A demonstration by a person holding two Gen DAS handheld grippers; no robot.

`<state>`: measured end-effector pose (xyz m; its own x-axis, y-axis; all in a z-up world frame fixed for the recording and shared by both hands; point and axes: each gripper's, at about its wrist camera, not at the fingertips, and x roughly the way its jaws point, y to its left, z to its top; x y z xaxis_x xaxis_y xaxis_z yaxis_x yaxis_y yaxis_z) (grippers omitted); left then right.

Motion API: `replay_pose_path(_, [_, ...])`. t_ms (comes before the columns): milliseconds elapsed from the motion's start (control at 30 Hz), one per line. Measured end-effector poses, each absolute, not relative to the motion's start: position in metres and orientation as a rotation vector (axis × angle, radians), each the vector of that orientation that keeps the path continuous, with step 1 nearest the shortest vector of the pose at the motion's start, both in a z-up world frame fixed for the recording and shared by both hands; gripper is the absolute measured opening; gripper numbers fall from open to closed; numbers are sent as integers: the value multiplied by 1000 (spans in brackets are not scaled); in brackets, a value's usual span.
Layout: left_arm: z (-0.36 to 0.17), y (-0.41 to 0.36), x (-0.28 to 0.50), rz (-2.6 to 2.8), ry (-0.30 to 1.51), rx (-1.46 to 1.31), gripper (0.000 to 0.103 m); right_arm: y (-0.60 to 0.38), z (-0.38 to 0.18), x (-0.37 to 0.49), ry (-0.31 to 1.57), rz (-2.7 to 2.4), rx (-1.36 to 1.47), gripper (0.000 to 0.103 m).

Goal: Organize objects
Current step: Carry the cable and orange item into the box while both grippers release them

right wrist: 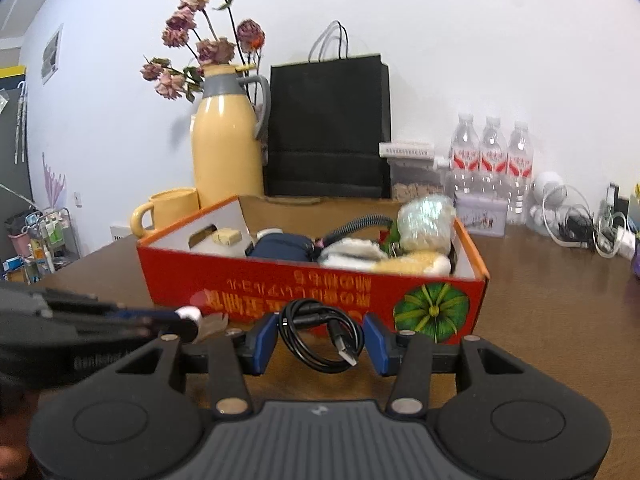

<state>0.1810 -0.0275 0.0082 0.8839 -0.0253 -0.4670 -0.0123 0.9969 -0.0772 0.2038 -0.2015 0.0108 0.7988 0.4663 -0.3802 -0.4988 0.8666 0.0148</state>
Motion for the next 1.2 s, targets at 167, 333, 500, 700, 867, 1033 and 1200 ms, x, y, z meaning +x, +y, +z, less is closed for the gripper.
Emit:
replay_pose_path(167, [34, -18, 201, 31, 402, -88, 13, -194, 33, 219, 329, 504, -96, 46])
replay_pose_path(333, [53, -8, 235, 70, 355, -110, 13, -180, 52, 247, 295, 475, -81, 46])
replay_pose_path(500, [55, 1, 269, 103, 345, -139, 13, -164, 59, 282, 280, 431, -57, 46])
replay_pose_path(700, [43, 6, 303, 118, 368, -146, 13, -156, 48, 317, 305, 403, -55, 46])
replay_pose_path(867, [34, 4, 313, 109, 392, -122, 13, -157, 33, 328, 354, 401, -66, 46])
replay_pose_path(1033, [32, 5, 313, 124, 400, -115, 13, -156, 28, 329, 368, 393, -75, 46])
replay_pose_path(1200, [32, 6, 311, 157, 392, -107, 73, -160, 26, 328, 369, 368, -72, 75])
